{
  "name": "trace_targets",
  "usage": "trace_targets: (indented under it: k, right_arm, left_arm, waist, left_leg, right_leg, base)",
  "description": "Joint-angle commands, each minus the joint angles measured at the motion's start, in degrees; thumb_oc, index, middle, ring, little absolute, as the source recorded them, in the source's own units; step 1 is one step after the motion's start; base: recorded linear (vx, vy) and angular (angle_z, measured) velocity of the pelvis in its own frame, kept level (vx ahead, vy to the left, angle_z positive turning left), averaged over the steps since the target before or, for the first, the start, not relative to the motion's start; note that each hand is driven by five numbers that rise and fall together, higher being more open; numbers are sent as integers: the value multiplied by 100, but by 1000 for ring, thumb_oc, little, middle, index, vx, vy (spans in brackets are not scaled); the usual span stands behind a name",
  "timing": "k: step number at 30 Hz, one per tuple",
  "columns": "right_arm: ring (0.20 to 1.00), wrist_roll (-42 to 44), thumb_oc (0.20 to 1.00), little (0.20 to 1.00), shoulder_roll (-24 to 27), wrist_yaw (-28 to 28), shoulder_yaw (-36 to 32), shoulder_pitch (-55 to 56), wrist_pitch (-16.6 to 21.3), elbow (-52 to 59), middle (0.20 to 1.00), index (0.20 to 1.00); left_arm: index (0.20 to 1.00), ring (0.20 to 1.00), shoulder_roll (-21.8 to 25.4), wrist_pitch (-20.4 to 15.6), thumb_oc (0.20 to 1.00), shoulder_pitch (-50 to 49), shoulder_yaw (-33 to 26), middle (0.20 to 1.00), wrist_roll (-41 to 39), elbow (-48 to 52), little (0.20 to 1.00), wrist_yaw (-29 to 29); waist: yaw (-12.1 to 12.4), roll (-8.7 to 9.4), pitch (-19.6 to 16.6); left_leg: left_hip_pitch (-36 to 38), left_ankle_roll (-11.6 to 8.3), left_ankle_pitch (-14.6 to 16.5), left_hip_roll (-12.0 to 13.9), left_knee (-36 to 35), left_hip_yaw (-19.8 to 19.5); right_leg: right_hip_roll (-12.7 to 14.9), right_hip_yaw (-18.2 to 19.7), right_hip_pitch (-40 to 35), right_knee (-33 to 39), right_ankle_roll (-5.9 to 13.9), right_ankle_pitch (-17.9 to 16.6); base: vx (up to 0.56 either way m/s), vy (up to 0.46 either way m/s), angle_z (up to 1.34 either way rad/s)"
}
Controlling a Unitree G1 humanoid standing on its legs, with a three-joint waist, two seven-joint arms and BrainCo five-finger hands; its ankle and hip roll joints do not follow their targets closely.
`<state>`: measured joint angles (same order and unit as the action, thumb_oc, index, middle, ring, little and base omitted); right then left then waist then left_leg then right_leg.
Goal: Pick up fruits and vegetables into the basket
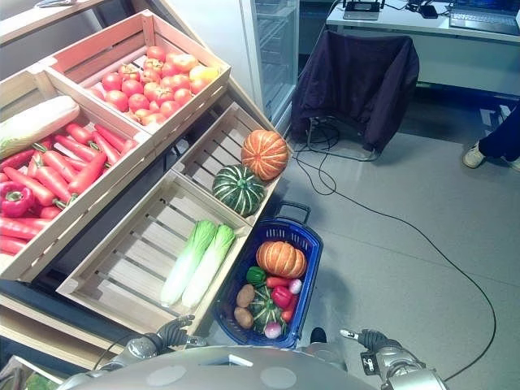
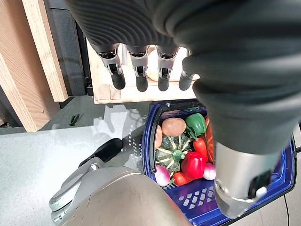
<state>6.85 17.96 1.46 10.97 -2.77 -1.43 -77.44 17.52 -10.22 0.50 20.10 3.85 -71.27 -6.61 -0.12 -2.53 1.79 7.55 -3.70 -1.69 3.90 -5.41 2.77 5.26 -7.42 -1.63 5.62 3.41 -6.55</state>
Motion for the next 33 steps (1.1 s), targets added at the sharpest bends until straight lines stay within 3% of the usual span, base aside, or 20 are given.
trace_targets:
  k: [1, 23, 33]
  right_arm:
    - [1000, 111, 1000, 1000, -75, -45, -60, -424, 82, -384, 1000, 1000]
    - [1000, 74, 1000, 1000, -61, -13, -41, -414, 43, -357, 1000, 1000]
    - [1000, 259, 1000, 1000, -30, -36, 103, -504, -2, -206, 1000, 1000]
  left_arm:
    - [1000, 1000, 14, -180, 1000, 413, -224, 1000, -119, -361, 1000, 67]
    - [1000, 1000, 17, -96, 1000, 404, -190, 1000, -145, -363, 1000, 82]
    - [1000, 1000, -10, -101, 1000, 427, -65, 1000, -352, -238, 1000, 188]
  waist:
    - [-14, 246, 200]
    - [26, 282, 245]
    - [33, 215, 545]
  left_leg:
    - [-68, 39, 549, -149, 41, -117]
    - [-138, 22, 495, -122, 41, -181]
    - [-550, 20, 327, -120, 41, -210]
  right_leg:
    - [287, -38, -451, -62, 548, 621]
    - [251, -72, -433, -62, 530, 622]
    - [235, -9, -47, -62, 493, 530]
  base:
    - [0, 0, 0]
    - [0, 0, 0]
    - [-24, -1, 3]
